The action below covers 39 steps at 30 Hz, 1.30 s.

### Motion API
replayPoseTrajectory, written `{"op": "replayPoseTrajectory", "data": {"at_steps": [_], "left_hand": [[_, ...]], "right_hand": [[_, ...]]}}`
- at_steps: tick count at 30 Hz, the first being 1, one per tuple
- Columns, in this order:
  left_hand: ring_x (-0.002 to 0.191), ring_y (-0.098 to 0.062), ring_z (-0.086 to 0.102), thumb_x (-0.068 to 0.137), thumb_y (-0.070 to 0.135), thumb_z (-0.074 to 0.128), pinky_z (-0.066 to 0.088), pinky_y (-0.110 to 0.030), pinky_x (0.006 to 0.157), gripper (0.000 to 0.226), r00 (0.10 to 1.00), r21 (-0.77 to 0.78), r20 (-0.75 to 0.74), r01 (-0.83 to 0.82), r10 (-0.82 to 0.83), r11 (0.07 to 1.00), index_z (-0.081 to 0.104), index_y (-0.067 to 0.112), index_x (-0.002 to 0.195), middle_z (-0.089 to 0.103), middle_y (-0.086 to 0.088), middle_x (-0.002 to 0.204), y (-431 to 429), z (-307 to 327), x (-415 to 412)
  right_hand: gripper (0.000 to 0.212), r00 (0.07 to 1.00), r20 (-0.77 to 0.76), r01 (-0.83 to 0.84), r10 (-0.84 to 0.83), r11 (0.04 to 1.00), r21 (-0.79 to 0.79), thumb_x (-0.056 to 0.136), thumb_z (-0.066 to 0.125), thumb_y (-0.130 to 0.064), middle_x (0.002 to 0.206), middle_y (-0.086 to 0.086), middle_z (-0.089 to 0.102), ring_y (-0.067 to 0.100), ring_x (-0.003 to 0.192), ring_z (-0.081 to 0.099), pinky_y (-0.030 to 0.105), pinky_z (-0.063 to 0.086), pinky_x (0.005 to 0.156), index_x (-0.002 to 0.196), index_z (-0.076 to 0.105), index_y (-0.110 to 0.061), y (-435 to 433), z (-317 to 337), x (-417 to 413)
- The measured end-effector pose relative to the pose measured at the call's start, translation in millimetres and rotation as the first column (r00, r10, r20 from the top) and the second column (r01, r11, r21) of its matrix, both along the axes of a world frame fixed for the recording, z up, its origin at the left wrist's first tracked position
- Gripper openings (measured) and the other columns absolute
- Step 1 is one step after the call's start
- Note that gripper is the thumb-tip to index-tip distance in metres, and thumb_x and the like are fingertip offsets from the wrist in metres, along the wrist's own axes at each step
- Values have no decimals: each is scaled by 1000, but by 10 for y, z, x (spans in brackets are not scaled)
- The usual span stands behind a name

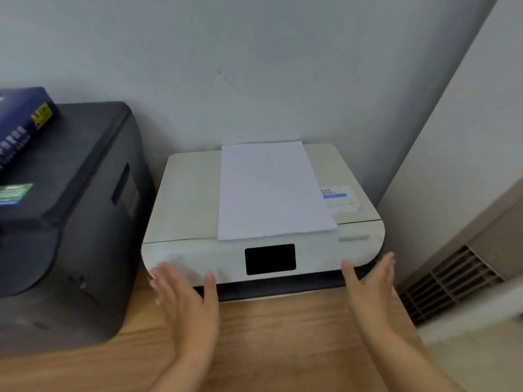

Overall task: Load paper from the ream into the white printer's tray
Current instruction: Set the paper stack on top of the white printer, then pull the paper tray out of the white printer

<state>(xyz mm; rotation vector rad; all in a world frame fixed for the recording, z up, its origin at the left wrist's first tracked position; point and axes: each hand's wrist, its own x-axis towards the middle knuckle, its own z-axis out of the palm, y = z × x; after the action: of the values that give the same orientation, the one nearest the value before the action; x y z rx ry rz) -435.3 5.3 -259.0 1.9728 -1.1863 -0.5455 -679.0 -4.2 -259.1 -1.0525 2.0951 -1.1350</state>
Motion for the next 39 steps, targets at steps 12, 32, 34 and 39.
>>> {"op": "replayPoseTrajectory", "data": {"at_steps": [12, 32, 34, 39], "left_hand": [[144, -20, -11, 74, 60, 59, -10, -31, 115, 117, 975, 303, -142, -122, 171, 945, -16, 2, 143, -12, -11, 157, 337, -437, 36], [142, -16, -20, 66, 68, 60, -16, -34, 114, 126, 962, 393, -130, -172, 240, 903, -20, 6, 142, -17, -6, 157, 221, -540, 6], [142, -16, -20, 65, 68, 60, -16, -35, 114, 127, 962, 399, -129, -171, 239, 901, -20, 7, 142, -18, -6, 156, 216, -541, 7], [142, -16, -20, 64, 68, 62, -16, -35, 114, 128, 961, 398, -130, -174, 243, 901, -19, 7, 142, -18, -6, 156, 209, -542, 5]], "right_hand": [[116, 1000, 25, 0, -6, 965, 261, 69, 68, -58, 159, 1, 3, 21, 146, 1, 40, 5, 120, 149, -5, -16, 217, -457, 272], [126, 954, 261, 64, -146, 952, 300, 59, 77, -48, 159, -6, -4, 17, 146, -2, 46, 9, 119, 148, -9, -23, 43, -566, 182], [125, 955, 258, 66, -147, 952, 299, 61, 77, -45, 159, -4, -5, 16, 146, -2, 45, 8, 119, 148, -9, -21, 31, -556, 182], [123, 956, 256, 58, -142, 949, 308, 63, 76, -42, 159, -5, -6, 16, 146, -3, 45, 8, 119, 148, -9, -21, 26, -537, 182]]}}
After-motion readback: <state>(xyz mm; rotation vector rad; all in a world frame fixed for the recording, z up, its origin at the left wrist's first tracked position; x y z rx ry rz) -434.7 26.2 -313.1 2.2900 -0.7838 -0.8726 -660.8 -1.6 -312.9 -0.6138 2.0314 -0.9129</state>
